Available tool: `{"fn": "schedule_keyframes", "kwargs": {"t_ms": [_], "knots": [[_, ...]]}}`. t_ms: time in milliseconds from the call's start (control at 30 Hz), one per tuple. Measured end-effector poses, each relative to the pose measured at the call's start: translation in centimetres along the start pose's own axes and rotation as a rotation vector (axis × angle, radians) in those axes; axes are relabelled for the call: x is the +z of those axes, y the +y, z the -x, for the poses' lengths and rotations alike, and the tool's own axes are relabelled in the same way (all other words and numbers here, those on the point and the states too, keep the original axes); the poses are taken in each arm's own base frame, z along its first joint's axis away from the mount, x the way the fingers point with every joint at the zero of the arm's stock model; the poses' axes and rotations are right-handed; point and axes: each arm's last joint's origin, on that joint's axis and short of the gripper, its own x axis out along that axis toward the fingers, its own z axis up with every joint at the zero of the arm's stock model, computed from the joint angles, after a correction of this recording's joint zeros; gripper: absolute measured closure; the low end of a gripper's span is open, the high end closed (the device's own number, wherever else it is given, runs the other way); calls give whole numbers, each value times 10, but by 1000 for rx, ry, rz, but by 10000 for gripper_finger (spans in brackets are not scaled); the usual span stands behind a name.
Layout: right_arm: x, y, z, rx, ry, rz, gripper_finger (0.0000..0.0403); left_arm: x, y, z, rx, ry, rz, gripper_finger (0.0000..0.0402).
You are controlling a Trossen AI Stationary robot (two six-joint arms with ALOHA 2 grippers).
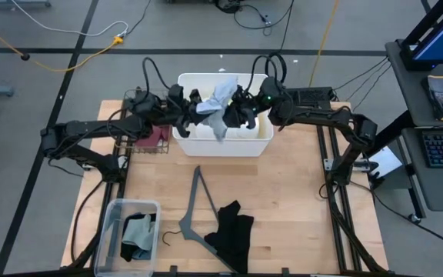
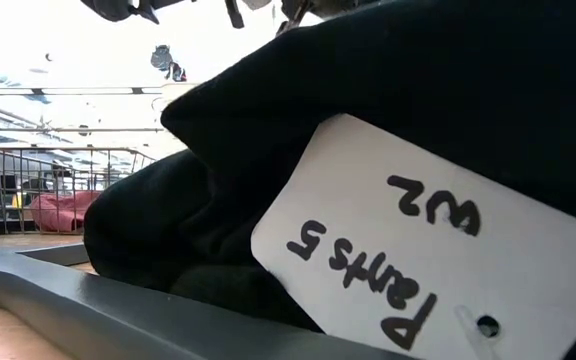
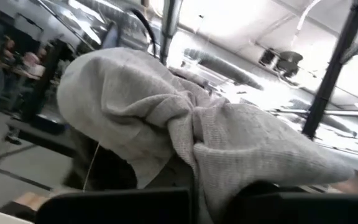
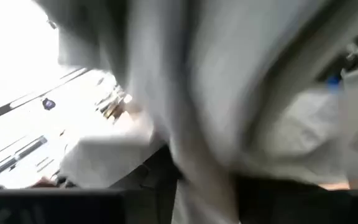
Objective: Pick & Place Cloths
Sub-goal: Put the gray pants into the wire basket
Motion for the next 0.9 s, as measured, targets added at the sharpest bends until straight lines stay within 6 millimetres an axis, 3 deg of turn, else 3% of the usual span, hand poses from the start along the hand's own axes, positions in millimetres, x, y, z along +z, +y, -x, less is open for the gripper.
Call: {"fn": "schedule_keyframes", "kwargs": {"t_ms": [367,667,900], "knots": [[1,8,5,95,132,18,224,25,2,21,76,18,-67,391],[4,22,15,194,285,9,234,53,-8,53,322,1,-179,392],[7,31,18,203,288,31,243,63,-18,78,514,24,-230,392]]}}
